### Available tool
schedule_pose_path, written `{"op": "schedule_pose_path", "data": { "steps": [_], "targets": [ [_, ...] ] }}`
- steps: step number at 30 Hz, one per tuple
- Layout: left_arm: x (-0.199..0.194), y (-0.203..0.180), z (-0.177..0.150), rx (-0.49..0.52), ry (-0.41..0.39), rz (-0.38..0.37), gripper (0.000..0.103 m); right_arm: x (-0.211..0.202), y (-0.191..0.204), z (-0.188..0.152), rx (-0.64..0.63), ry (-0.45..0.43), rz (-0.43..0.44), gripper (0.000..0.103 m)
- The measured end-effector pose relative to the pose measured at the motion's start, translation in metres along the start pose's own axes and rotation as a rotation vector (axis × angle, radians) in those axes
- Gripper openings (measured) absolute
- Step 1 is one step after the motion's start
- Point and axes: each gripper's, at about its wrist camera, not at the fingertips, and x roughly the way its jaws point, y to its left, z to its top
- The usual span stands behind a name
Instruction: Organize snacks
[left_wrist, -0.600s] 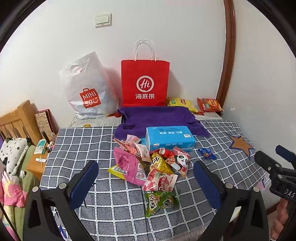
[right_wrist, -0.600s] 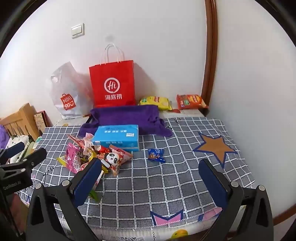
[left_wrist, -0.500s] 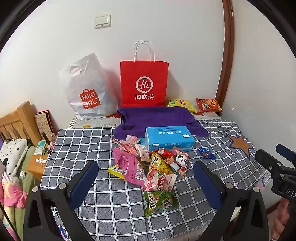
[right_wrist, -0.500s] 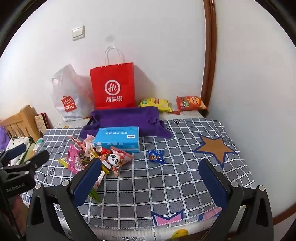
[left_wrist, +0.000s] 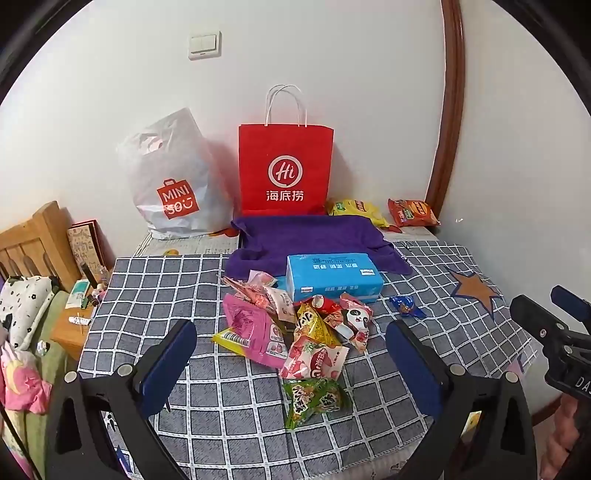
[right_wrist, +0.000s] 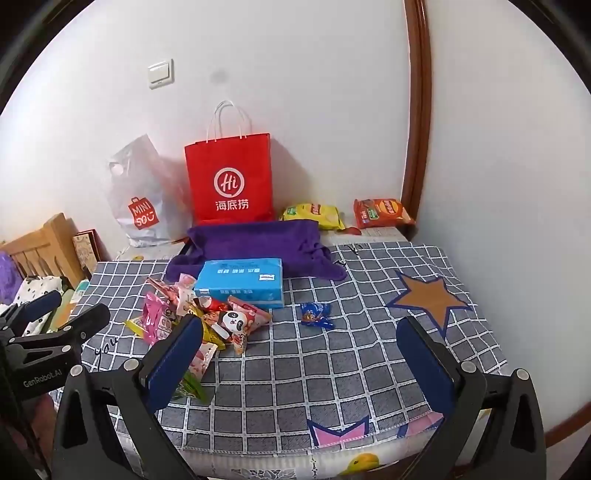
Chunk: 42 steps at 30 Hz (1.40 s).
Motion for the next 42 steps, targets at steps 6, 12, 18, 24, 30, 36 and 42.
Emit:
{"op": "schedule_pose_path", "data": {
  "steps": [6,12,18,24,30,36,42],
  "targets": [
    [-0.001,0.001,0.002,-0.002,-0.007,-0.001,0.103,0.004,0.002,-0.004,-0.006,0.003,0.004,0.103],
    [-0.002,0.001,0.002,-0.002,-0.006,0.0,0.103,0.006,0.002,-0.01,-0.003,0.003,0.006,0.103],
    [-0.003,0.0,0.001,-0.002,-0.009,-0.003,0.103,0.006,0.001,-0.013,0.001,0.0,0.007,0.103],
    [-0.003,-0.001,0.001,-0.001,-0.012,-0.003,0.103,0.007,0.0,-0.014,0.003,0.004,0.01,0.103],
    [-0.003,-0.002,0.0,0.0,-0.015,-0.004,0.103,0.007,0.0,-0.014,0.006,0.001,0.011,0.103],
    [-0.004,-0.004,-0.001,-0.001,-0.017,-0.003,0.103,0.006,0.0,-0.015,0.009,-0.002,0.014,0.103],
    [-0.004,-0.004,-0.001,-0.001,-0.018,-0.003,0.103,0.005,-0.001,-0.015,0.015,-0.004,0.015,0.103]
  ]
}}
